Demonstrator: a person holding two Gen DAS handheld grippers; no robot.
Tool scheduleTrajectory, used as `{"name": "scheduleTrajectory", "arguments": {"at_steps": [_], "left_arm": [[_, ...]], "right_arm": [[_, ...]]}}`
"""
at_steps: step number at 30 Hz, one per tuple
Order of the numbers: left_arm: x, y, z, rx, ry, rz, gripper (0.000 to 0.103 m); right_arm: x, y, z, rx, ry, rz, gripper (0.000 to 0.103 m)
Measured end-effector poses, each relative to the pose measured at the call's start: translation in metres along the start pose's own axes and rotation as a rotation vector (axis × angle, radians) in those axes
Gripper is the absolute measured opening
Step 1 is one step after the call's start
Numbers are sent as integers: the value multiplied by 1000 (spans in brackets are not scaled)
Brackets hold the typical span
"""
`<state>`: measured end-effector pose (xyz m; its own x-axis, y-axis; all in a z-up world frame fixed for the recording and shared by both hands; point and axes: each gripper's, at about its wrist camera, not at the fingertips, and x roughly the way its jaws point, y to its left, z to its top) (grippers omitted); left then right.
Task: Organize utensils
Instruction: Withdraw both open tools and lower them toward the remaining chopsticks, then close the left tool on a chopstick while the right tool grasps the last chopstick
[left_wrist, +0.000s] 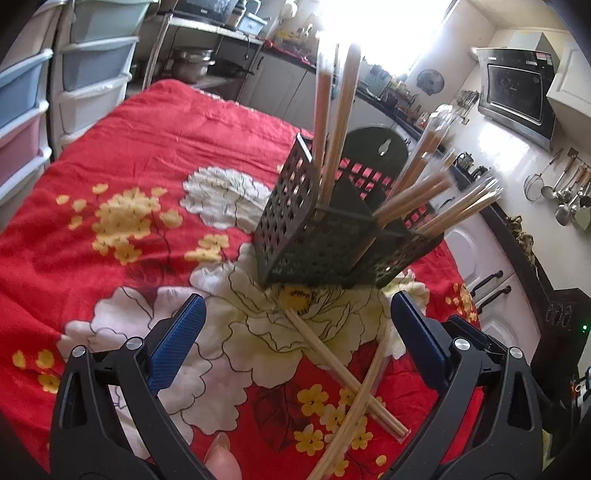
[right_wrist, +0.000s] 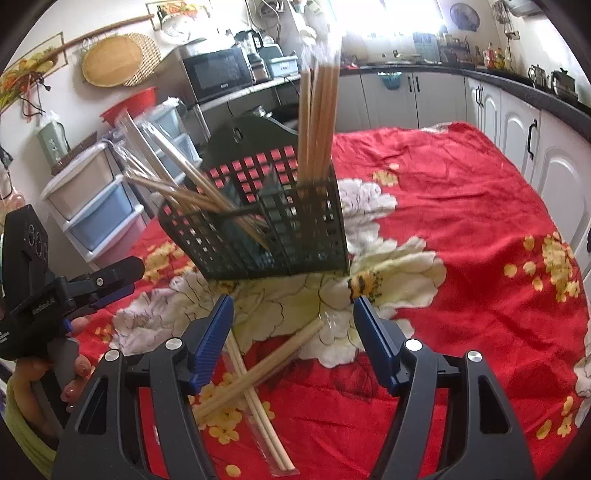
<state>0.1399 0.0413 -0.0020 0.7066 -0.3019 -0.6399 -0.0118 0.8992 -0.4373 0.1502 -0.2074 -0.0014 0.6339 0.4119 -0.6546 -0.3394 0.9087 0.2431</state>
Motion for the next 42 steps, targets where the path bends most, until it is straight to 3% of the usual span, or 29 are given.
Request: {"name": "scheduleTrajectory", "arguments": {"at_steps": [6,13,24,31,42], "left_arm": [[16,7,-8,-34,56,-10,90],[33,11,-14,-70,122,-40,76],[58,14,-22,-121,198,-86,58],[71,11,-20,-143,220,-116,39],[91,11,-15,-168,250,-142,24]], "right_arm": [[19,-4,-9,13,63,-3,65],[34,-5,-15,24,107,6,65],[57,-10,-20,64,172,30,53],[67,-11,-20,78,188,39,51],[70,-26,-20,131,184,54,32]]}}
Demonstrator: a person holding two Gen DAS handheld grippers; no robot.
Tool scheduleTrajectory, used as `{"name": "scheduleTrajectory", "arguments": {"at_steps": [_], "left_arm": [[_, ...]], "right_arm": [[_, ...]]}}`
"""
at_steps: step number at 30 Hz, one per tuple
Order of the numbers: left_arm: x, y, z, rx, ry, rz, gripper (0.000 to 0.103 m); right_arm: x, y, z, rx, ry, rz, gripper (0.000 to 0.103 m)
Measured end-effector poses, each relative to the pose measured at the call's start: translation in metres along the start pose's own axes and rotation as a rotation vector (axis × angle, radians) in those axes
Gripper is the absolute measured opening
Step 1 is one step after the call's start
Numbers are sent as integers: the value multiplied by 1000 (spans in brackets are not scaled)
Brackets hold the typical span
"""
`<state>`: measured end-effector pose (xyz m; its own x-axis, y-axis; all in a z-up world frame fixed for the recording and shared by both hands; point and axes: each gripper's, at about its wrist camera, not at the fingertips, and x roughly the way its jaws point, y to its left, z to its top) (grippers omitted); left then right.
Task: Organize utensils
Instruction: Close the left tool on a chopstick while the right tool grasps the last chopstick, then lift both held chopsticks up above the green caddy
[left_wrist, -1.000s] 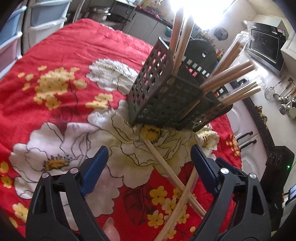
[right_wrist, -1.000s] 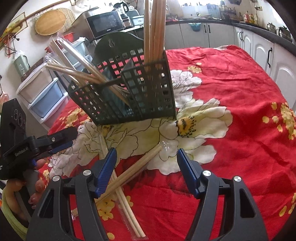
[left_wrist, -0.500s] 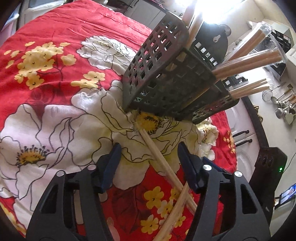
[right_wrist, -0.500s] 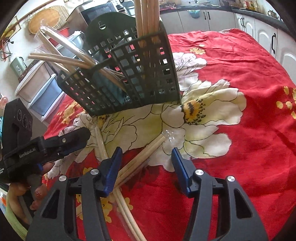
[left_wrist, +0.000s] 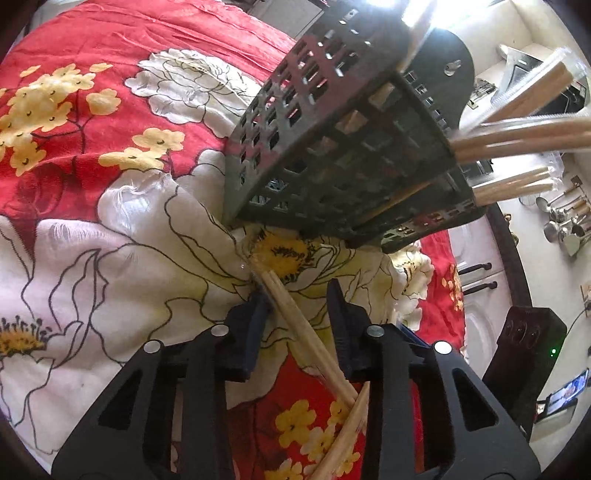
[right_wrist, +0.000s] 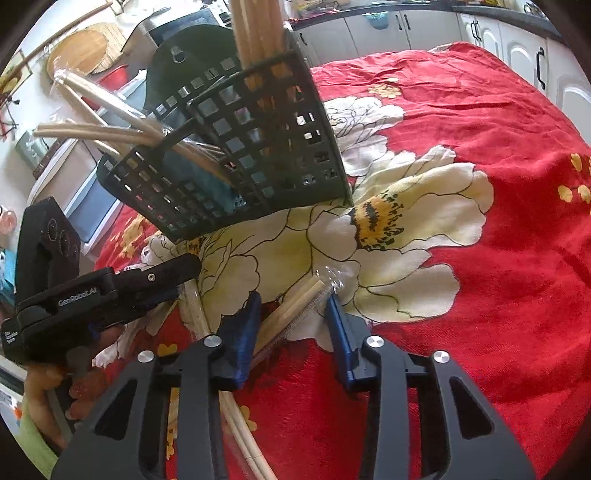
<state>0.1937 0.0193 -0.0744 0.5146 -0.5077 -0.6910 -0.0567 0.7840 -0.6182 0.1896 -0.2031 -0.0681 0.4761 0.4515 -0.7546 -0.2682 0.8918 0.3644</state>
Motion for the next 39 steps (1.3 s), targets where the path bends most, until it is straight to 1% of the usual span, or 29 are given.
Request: {"name": "scheduleTrajectory", "arguments": {"at_steps": [8,12,15,20,23,39], "left_arm": [[6,0,1,19,2,35,12],[3,5,2,16,2,31,11],[2,7,3,14,4,25,10],[-6,13,2,-7,-2,2,8],[-17,11,2,-3,-22,-8,7],[-98,-20,0,102,-212,-45,4]], "right_arm": [[-1,-11,2,39,-4,12,19],[-2,-12,1,53,-2,25,12],[-5,-14,2,70,1,54,8],[-15,-7,3,57,-15,70,7],[-23,-1,5,46,-34,79,6],[-71,43,17,-80,-167,114,6]]}}
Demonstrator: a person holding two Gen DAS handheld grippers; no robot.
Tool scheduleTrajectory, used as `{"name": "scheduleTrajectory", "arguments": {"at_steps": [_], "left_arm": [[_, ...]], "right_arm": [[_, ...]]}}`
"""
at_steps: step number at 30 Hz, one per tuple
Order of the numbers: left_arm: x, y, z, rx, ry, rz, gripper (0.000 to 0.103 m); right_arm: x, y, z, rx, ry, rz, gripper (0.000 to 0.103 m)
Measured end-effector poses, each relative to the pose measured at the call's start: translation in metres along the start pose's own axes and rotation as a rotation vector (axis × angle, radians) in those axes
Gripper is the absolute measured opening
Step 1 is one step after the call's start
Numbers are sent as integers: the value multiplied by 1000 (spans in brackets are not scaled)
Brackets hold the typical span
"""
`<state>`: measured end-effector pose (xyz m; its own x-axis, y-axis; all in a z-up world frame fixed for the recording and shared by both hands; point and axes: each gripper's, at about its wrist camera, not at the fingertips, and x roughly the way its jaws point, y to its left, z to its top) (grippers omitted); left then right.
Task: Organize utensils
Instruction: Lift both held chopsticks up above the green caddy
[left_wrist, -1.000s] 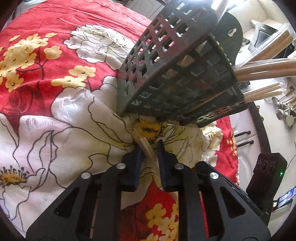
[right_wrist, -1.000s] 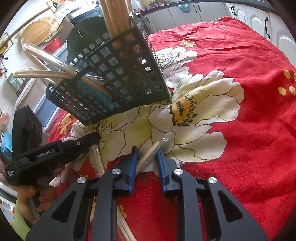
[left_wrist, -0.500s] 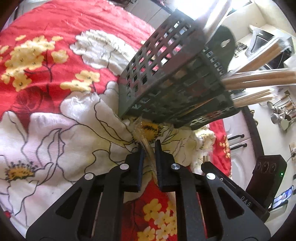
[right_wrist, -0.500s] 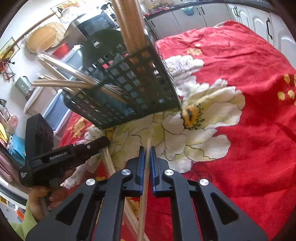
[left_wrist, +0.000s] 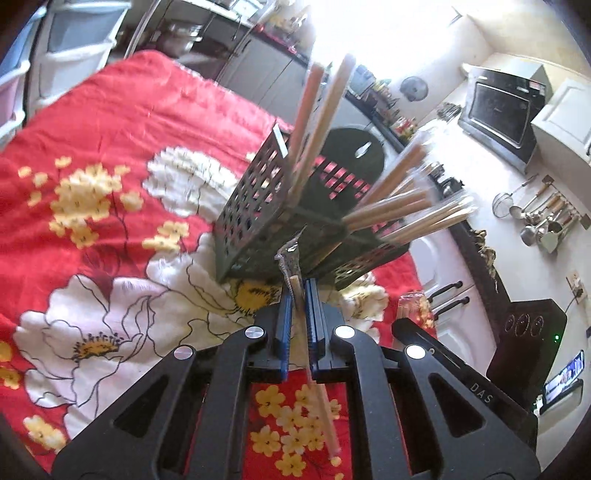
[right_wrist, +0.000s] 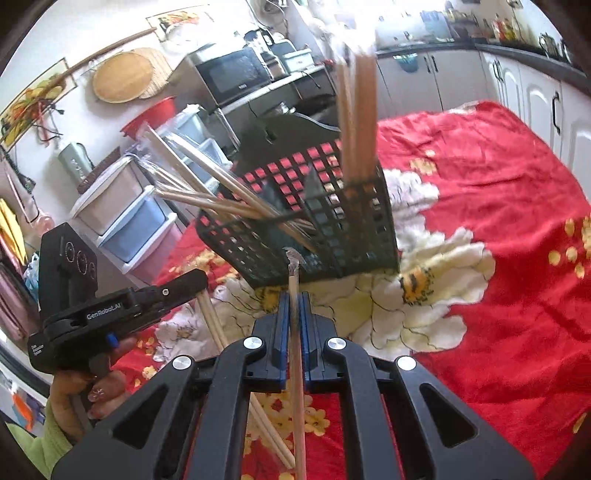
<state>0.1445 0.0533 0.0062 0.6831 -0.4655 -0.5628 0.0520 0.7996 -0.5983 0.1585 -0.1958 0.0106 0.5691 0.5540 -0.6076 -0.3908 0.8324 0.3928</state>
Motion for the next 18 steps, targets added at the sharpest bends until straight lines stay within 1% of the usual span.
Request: {"name": "scheduleTrajectory", "arguments": {"at_steps": [9,18], "left_arm": [[-31,-30,6,61,-86,-26,3],[-47,-59,14,121,-143,-54,3]], "right_arm": [[-26,22,14,-75,-90,19,6],[-54,29,27,-113,-189,2,6]]}}
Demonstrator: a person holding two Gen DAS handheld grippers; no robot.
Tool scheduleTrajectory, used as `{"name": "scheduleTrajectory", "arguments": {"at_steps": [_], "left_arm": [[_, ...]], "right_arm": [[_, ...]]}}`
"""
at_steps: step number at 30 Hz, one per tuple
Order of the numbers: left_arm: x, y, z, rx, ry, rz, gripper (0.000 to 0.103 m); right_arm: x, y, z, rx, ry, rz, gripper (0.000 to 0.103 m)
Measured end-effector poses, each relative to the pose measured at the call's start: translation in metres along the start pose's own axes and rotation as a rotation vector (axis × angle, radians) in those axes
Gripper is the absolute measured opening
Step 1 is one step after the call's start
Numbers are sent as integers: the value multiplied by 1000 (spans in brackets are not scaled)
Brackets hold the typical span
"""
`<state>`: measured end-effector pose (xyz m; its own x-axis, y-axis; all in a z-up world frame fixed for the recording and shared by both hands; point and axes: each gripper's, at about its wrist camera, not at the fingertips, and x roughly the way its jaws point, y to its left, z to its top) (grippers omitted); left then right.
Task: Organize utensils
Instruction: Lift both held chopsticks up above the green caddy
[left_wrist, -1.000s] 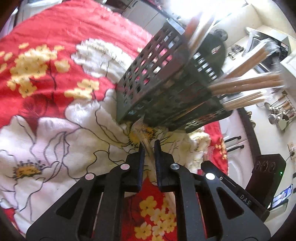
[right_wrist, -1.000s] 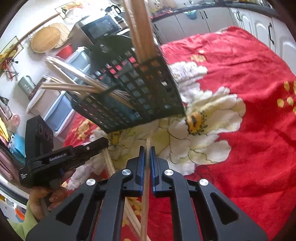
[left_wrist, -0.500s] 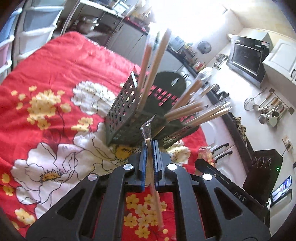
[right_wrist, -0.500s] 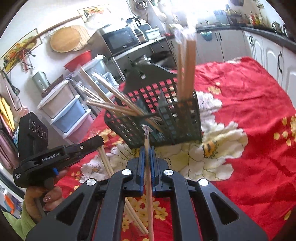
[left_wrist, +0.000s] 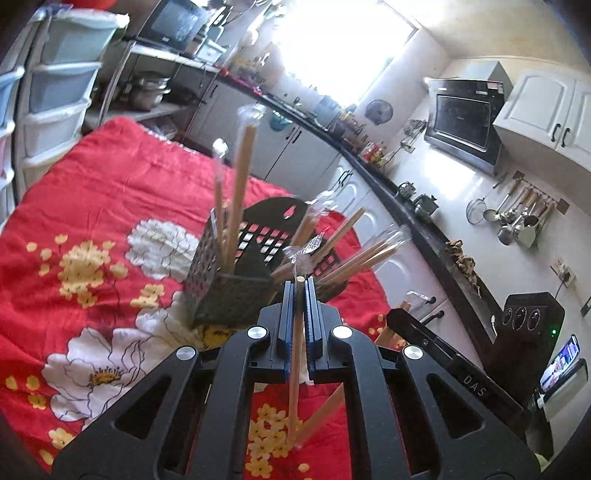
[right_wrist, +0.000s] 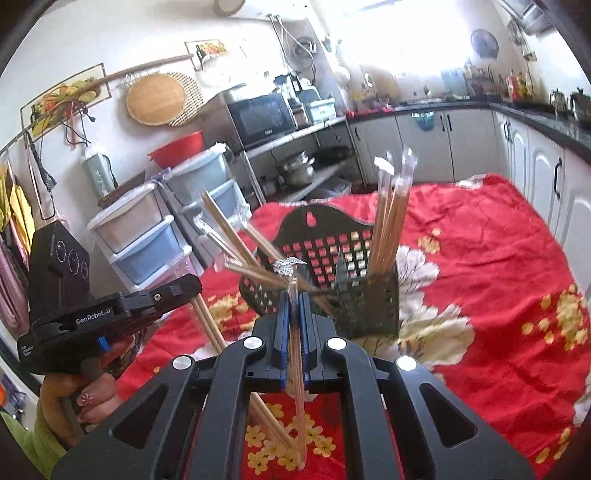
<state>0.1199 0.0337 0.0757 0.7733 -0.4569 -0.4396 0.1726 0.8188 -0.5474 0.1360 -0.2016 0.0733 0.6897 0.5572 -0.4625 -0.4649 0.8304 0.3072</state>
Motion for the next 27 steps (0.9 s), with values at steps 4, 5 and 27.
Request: {"name": "scheduleTrajectory", "arguments": {"at_steps": [4,5,27], "left_arm": [[-3,-13,8,29,-23,-15,3],[-4,-16,10,36,-29,-19,3],[-9,-79,97,201,-266,18,3]], "right_arm": [[-13,0,10,-9,-54,-13,6],[-17,-1,12,-10,-67,-15,6],[-39,20,98,-145,-316,-35,6]]}}
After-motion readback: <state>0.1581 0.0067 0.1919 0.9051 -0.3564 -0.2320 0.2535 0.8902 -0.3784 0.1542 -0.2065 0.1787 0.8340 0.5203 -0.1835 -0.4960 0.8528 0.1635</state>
